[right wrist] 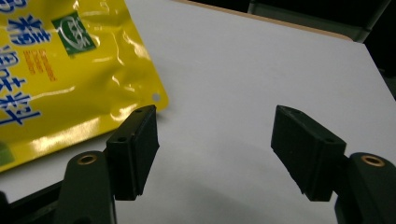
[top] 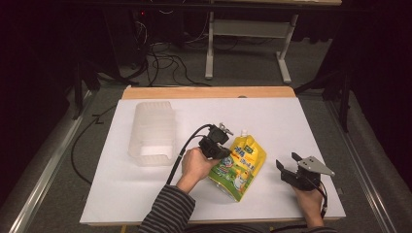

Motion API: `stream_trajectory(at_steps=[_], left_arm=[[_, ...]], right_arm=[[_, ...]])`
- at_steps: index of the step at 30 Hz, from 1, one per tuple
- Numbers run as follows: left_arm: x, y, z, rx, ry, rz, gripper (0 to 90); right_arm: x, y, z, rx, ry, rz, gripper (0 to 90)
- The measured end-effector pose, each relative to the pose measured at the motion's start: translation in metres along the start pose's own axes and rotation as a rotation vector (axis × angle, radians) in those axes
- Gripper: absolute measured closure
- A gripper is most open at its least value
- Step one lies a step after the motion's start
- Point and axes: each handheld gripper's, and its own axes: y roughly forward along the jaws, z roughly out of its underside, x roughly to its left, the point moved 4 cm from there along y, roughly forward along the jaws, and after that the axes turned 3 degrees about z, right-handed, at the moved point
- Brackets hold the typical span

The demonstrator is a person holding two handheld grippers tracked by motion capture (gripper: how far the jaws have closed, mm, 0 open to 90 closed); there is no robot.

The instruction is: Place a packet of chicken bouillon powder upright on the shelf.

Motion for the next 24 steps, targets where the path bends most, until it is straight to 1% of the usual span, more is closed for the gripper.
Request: stream_trajectory(at_steps=[2,5,6,7,8,9,12,13,16,18,19,23,24], left_arm=[[-0.001,-0.008,-0.003,-0.021,0.008,0.003,90.0],[-0.002,-0.02,-0.007,-0.047,0.021,-0.007,90.0],[-0.002,-0.02,-0.007,-0.047,0.021,-0.007,90.0],[-0.003,-0.028,-0.009,-0.062,0.026,-0.009,90.0],[-0.003,-0.028,-0.009,-0.062,0.026,-0.009,90.0],[-0.004,-0.035,-0.011,-0.077,0.034,-0.013,90.0],[-0.004,-0.041,-0.012,-0.09,0.042,-0.018,90.0],[-0.004,-0.046,-0.014,-0.102,0.047,-0.031,90.0],[-0.003,-0.051,-0.014,-0.108,0.046,-0.035,90.0],[-0.001,-0.057,-0.012,-0.115,0.047,-0.052,90.0],[-0.001,-0.057,-0.012,-0.115,0.047,-0.052,90.0],[0.004,-0.065,-0.011,-0.128,0.043,-0.068,90.0],[0.007,-0.071,-0.011,-0.144,0.034,-0.079,90.0]], right_arm=[[0.0,0.0,0.0,0.0,0.003,0.001,32.7],[0.001,0.0,0.0,0.001,0.007,0.002,32.7],[0.001,0.0,0.0,0.001,0.007,0.002,32.7],[0.001,0.0,0.0,0.0,0.005,0.003,32.7],[0.001,0.0,0.0,-0.001,0.006,0.002,32.7],[0.001,0.0,0.0,0.0,0.007,0.002,32.6],[0.001,0.0,0.0,0.0,0.005,0.003,32.7],[0.001,0.0,0.0,0.001,0.003,0.002,32.7],[0.001,0.0,0.0,0.002,-0.001,0.004,32.7],[0.001,0.0,0.0,0.005,-0.009,0.005,32.7],[0.001,0.0,0.0,0.004,-0.008,0.004,32.6],[0.001,0.0,0.0,0.004,-0.007,0.007,32.6],[0.001,0.0,0.0,0.004,-0.005,0.007,32.6]])
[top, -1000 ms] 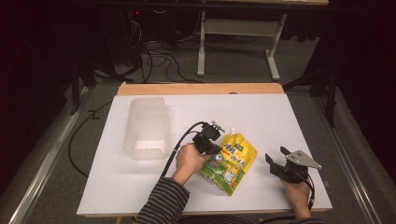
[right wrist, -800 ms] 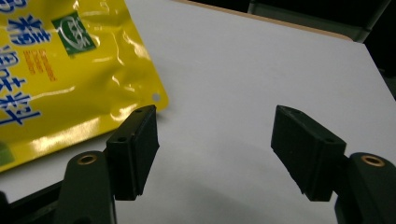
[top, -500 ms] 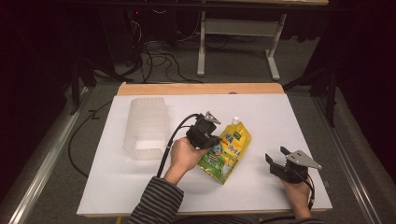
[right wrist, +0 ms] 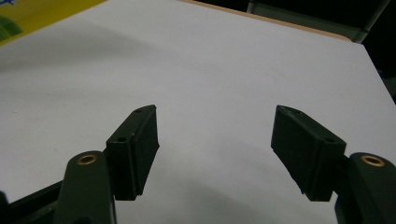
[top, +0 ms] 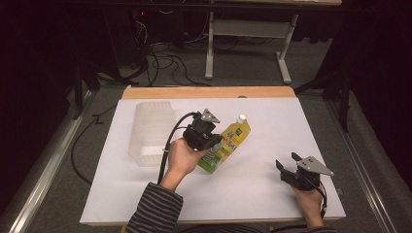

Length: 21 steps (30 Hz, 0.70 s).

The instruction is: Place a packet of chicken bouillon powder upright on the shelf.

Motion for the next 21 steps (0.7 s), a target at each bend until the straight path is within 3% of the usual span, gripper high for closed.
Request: stream_trajectory(at_steps=[8,21], left_arm=[[0.012,-0.033,-0.003,-0.055,-0.015,-0.039,90.0],[0.029,-0.067,0.003,-0.129,-0.049,-0.09,90.0]], right_arm=[[0.001,0.0,0.0,0.004,-0.013,0.0,32.6],[0.001,0.0,0.0,0.006,-0.012,0.004,32.6]])
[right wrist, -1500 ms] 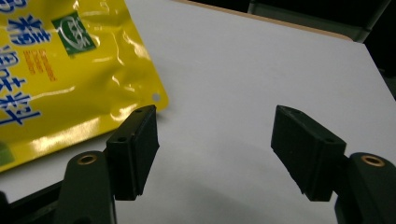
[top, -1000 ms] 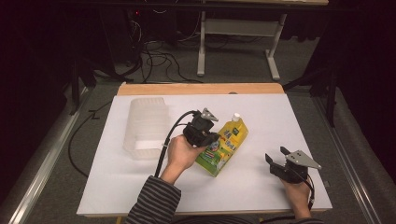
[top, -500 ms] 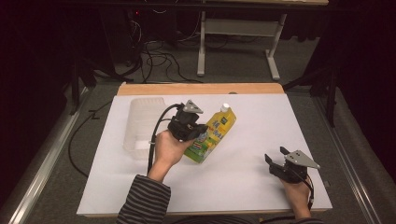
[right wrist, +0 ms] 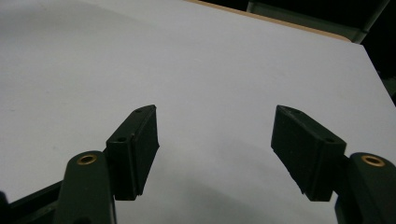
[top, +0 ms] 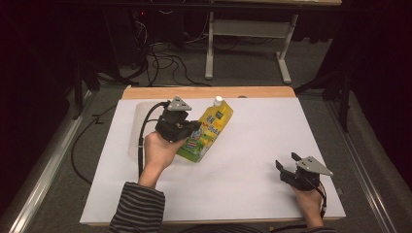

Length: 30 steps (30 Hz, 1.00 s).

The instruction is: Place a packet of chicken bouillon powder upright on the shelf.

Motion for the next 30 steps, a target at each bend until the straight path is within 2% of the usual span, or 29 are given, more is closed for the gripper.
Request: stream_trajectory(at_steps=[5,9,10,11,12,18,19,26,30], left_arm=[[0.01,-0.017,0.002,-0.029,-0.007,-0.031,90.0],[0.016,-0.024,0.004,-0.033,-0.01,-0.055,90.0],[0.019,-0.028,0.005,-0.033,-0.006,-0.079,90.0],[0.019,-0.028,0.005,-0.033,-0.006,-0.079,90.0],[0.023,-0.033,0.006,-0.039,-0.006,-0.096,90.0],[0.035,-0.045,0.01,-0.054,-0.022,-0.123,90.0],[0.04,-0.05,0.011,-0.05,-0.026,-0.145,90.0],[0.055,-0.06,0.018,-0.049,-0.032,-0.205,90.0],[0.064,-0.058,0.025,-0.039,-0.039,-0.231,90.0]], right_arm=[[0.0,0.001,0.0,0.004,-0.007,-0.001,32.6],[0.0,0.001,0.0,0.003,-0.003,0.002,32.6],[0.0,0.001,0.0,0.002,0.0,0.002,32.6],[0.0,0.001,0.0,0.002,0.0,0.002,32.6],[0.0,0.001,0.0,0.005,-0.002,0.001,32.6],[0.001,0.001,0.0,0.008,-0.004,0.005,32.6],[0.001,0.001,0.0,0.007,-0.005,0.004,32.6],[0.001,0.001,0.0,0.01,-0.007,0.007,32.5],[0.001,0.001,0.0,0.007,-0.01,0.008,32.4]])
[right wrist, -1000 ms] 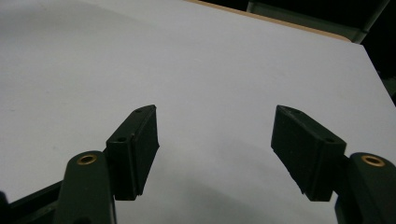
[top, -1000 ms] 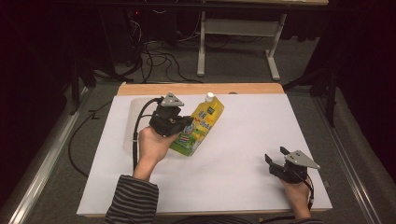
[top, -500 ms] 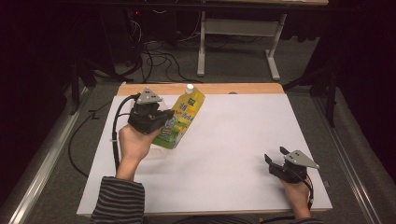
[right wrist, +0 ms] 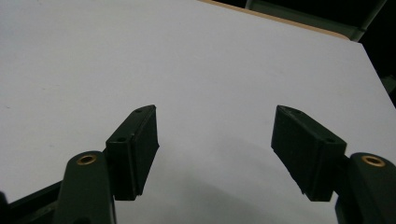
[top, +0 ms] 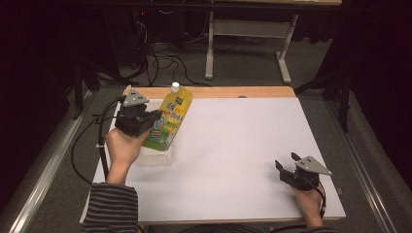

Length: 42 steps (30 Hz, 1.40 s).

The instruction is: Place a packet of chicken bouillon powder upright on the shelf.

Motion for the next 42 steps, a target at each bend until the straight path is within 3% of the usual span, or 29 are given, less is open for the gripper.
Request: stream_trajectory(at_steps=[4,11,15,19,23,24,28,32,36,42], left_arm=[[0.005,0.008,0.007,0.027,0.008,-0.03,90.0],[0.008,0.022,0.015,0.047,0.025,-0.03,90.0],[0.005,0.034,0.02,0.03,0.062,-0.058,90.0],[0.004,0.039,0.023,0.046,0.079,-0.071,90.0],[0.007,0.04,0.029,0.051,0.054,-0.057,90.0],[0.008,0.039,0.032,0.073,0.049,-0.065,90.0],[0.011,0.036,0.036,0.085,0.043,-0.064,90.0],[0.012,0.035,0.037,0.118,0.032,-0.042,90.0],[0.018,0.033,0.037,0.148,-0.017,-0.037,89.8],[0.021,0.034,0.036,0.181,-0.046,-0.035,88.2]], right_arm=[[0.0,0.0,0.0,0.003,-0.001,0.001,32.4],[0.001,0.0,0.0,0.007,0.002,0.006,32.4],[0.001,0.0,0.0,0.008,-0.001,0.006,32.5],[0.001,0.0,0.0,0.008,0.003,0.007,32.4],[0.001,0.0,0.0,0.007,0.002,0.008,32.4],[0.001,0.0,0.0,0.008,0.003,0.008,32.4],[0.001,0.0,0.0,0.004,-0.011,0.008,32.5],[0.002,0.0,0.0,0.009,-0.014,0.011,32.5],[0.002,0.001,0.0,0.006,-0.015,0.01,32.4],[0.001,0.0,0.0,0.005,-0.016,0.009,32.4]])
